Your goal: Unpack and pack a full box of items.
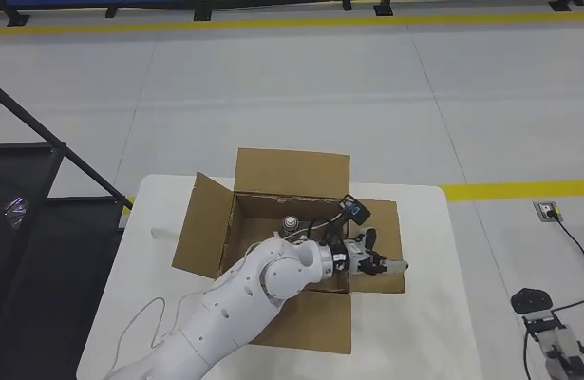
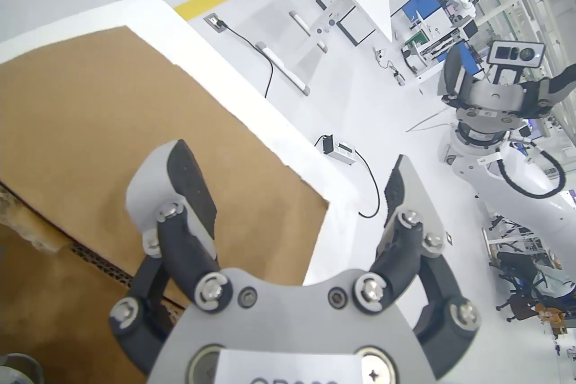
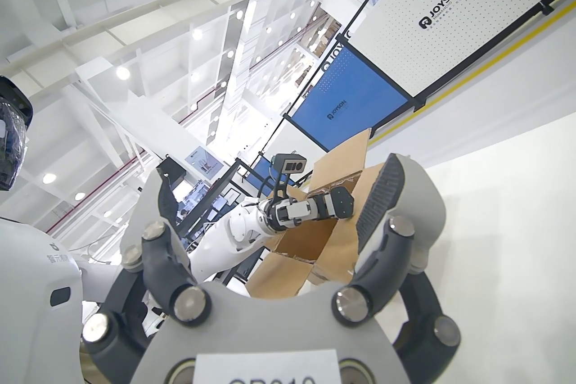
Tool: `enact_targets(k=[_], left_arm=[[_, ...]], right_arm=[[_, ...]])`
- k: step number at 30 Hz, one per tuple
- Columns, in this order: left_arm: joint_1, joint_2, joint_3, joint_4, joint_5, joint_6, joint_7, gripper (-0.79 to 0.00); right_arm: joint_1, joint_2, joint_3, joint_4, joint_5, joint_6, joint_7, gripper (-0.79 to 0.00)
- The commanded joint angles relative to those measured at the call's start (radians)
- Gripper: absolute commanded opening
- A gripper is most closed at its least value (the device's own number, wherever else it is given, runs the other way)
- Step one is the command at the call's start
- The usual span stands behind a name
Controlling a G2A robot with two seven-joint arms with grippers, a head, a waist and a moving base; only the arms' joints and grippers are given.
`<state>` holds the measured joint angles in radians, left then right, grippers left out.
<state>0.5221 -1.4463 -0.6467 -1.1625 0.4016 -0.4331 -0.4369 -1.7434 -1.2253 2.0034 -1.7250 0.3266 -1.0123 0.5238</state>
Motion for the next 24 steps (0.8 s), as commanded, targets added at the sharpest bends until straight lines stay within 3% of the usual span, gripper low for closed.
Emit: enact_targets(k=[1, 6, 10, 15, 20, 24], left_arm=[[0.017, 0.016, -0.044, -0.061, 0.012, 0.000, -0.008, 0.000], [0.120, 0.081, -0.227, -0.288, 0.071, 0.013, -0.062, 0.000], [0.260, 0.137, -0.432, -0.515, 0.101, 0.023, -0.132, 0.000], [0.442, 0.188, -0.702, -0.757, 0.077, 0.017, -0.229, 0.000], [0.608, 0.221, -0.972, -0.911, 0.002, -0.016, -0.264, 0.000], [0.724, 0.237, -1.170, -0.948, -0.077, -0.064, -0.267, 0.000]], right_arm=[[0.009, 0.002, 0.002, -0.004, -0.004, 0.000, 0.006, 0.000], [0.055, 0.011, 0.007, -0.037, -0.061, 0.051, 0.025, 0.000], [0.108, 0.018, -0.006, -0.102, -0.149, 0.127, 0.049, 0.000], [0.213, 0.025, -0.077, -0.223, -0.367, 0.300, 0.072, 0.000], [0.376, 0.031, -0.241, -0.308, -0.588, 0.475, 0.138, 0.000], [0.547, 0.031, -0.427, -0.291, -0.747, 0.590, 0.211, 0.000]])
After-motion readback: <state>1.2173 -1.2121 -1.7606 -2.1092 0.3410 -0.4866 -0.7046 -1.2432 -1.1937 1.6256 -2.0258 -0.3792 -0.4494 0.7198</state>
